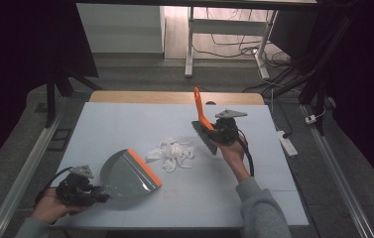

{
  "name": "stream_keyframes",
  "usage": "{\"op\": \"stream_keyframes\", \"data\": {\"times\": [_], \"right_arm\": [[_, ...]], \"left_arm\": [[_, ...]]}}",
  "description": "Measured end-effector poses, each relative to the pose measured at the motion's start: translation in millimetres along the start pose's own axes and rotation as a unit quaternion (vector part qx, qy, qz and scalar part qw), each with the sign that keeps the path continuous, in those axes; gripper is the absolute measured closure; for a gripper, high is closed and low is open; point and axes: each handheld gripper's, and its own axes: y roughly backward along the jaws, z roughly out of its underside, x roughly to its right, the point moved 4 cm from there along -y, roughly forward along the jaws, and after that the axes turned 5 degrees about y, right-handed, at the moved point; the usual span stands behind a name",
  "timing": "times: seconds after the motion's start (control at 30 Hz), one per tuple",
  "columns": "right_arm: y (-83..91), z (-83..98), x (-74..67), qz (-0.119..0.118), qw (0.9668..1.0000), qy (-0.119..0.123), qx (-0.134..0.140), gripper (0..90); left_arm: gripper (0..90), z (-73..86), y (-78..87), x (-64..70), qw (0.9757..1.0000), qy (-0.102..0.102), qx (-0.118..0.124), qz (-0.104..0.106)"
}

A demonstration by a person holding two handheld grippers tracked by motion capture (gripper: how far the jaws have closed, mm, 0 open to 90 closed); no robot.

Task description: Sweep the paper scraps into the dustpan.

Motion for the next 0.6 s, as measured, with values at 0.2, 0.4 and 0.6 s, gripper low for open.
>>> {"op": "stream_keyframes", "data": {"times": [0.2,0.4,0.6], "right_arm": [[-8.1,0.7,4.2,0.006,0.9999,0.0,-0.014,69.8],[-18.9,0.9,5.0,0.01,0.9995,0.004,-0.029,69.8],[-29.0,1.3,7.1,0.026,0.9989,0.001,-0.038,69.8]], "left_arm": [[61.3,1.0,-1.4,-5.1,0.9999,0.011,0.001,0.006],[61.3,-1.8,-8.3,-6.0,0.9997,0.011,-0.003,0.019],[61.3,-3.3,-10.6,-7.3,0.9995,0.011,-0.004,0.028]]}}
